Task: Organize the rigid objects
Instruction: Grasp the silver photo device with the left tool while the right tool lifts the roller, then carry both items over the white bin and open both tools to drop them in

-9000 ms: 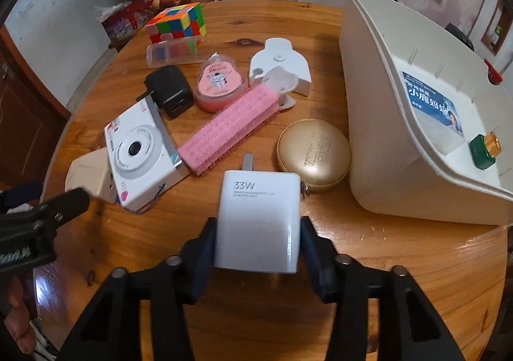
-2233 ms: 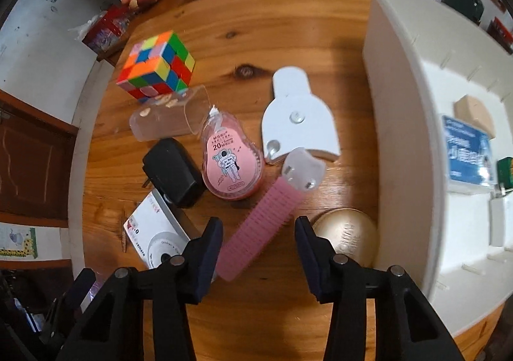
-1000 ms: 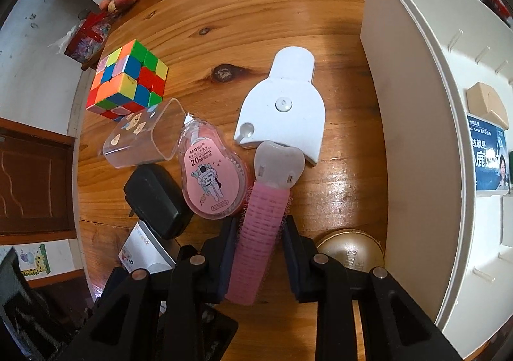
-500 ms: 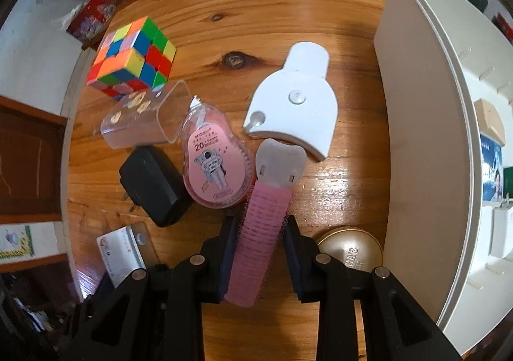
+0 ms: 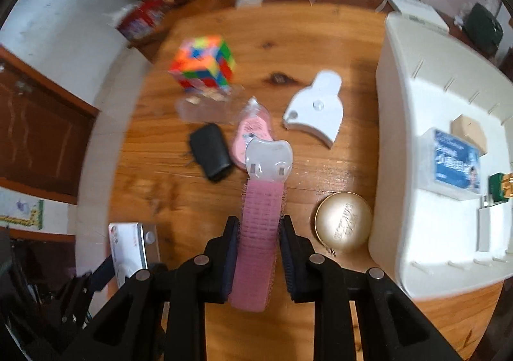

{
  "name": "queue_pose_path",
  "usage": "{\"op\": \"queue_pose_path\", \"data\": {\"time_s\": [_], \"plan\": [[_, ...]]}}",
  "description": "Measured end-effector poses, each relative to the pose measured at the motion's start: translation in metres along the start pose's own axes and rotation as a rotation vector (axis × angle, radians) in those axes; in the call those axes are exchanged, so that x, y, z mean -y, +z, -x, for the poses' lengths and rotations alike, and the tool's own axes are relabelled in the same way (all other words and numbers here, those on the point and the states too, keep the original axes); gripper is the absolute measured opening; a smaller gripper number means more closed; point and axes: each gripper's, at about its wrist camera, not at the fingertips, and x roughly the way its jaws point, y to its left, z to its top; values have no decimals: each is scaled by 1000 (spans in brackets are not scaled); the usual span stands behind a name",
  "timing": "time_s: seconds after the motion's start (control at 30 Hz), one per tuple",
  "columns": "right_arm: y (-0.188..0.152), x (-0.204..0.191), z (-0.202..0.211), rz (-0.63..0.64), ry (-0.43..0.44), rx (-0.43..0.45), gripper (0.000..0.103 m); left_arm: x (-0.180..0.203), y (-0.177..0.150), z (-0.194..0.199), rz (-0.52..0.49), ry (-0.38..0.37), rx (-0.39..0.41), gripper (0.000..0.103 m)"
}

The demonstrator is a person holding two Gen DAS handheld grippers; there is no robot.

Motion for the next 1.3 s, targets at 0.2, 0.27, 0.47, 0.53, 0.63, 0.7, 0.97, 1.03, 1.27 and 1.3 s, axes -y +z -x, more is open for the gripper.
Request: {"op": "queue_pose_path", "data": {"time_s": [0.2,0.27,0.47,0.53,0.63,0.7,0.97,1.03,1.27,1.3], "plan": [[-19,31,70,-7,15,162,25,33,19,57,-94,-45,138,62],[-20,49,89,-33,-8,215,25,56,30,71,-139,-63,180,62],[-26,126,129,-164,-122,341,25,125,61,94,-234,-98,263,62],[-26,152,136,-221,-145,368,25,148,75,96,-257,-112,306,62],[-26,186,141,-298,-177,400,25,177,95,87,-277,-114,325,62],[-26,208,141,-339,-198,412,25,191,105,76,-286,-128,306,62],[-23,254,109,-425,-208,366,25,253,115,6,-365,-149,165,62],[-23,258,101,-429,-204,349,25,265,115,-8,-377,-133,143,62],[-22,264,66,-420,-172,251,25,281,118,-44,-419,-101,85,62],[-22,262,61,-414,-168,234,25,283,117,-52,-420,-94,66,62]]}}
